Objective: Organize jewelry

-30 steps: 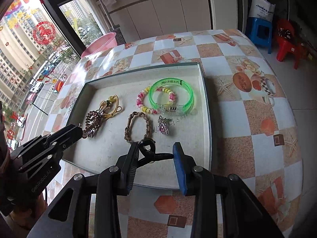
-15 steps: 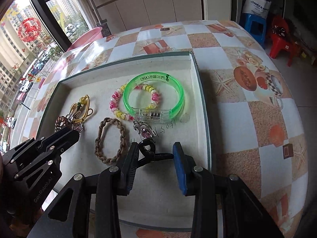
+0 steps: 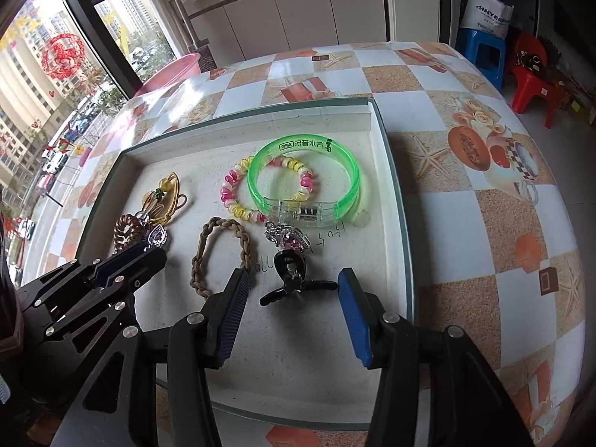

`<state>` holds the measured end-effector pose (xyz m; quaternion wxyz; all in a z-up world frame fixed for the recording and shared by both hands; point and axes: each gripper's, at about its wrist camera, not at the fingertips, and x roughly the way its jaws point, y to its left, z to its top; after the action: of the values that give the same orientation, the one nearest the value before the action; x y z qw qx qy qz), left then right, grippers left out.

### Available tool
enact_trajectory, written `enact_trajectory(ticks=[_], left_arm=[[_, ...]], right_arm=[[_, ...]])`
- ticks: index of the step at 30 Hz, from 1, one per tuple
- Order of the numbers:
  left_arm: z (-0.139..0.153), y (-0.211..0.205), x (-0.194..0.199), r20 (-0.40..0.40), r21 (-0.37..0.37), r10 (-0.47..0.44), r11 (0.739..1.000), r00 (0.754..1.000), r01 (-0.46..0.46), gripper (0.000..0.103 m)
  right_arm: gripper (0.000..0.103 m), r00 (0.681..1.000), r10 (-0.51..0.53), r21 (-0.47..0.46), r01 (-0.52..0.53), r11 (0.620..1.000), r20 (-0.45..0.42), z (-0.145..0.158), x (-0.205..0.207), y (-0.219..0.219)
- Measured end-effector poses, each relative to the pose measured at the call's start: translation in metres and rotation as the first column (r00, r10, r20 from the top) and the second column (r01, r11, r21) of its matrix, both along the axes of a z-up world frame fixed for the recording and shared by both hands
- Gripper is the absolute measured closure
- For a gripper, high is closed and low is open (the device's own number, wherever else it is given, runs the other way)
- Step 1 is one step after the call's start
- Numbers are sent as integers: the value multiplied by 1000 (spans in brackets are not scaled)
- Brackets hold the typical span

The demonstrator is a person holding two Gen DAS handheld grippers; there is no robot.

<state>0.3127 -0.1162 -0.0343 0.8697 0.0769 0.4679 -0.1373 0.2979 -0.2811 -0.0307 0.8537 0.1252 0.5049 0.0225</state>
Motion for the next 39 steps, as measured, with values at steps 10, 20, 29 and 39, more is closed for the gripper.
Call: enact_trajectory(ticks=[10, 20, 29, 39], left_arm=[[15, 6, -5, 46, -15, 14, 1000, 999, -13, 75], [17, 7, 2, 37, -11, 32, 999, 999, -32, 75], [33, 10, -1, 122, 4, 59, 998, 991, -59, 0], [33, 21, -6, 132, 26, 81, 996, 988, -85, 0]], right_arm=[[39, 998, -47, 167, 39, 985, 42, 18, -9, -17], [38, 995, -76, 197, 62, 978, 62, 28, -11, -27], [38, 993, -95, 209, 79, 975, 69, 30, -13, -32], [34, 997, -67, 179, 58, 982, 43, 26, -11, -21]])
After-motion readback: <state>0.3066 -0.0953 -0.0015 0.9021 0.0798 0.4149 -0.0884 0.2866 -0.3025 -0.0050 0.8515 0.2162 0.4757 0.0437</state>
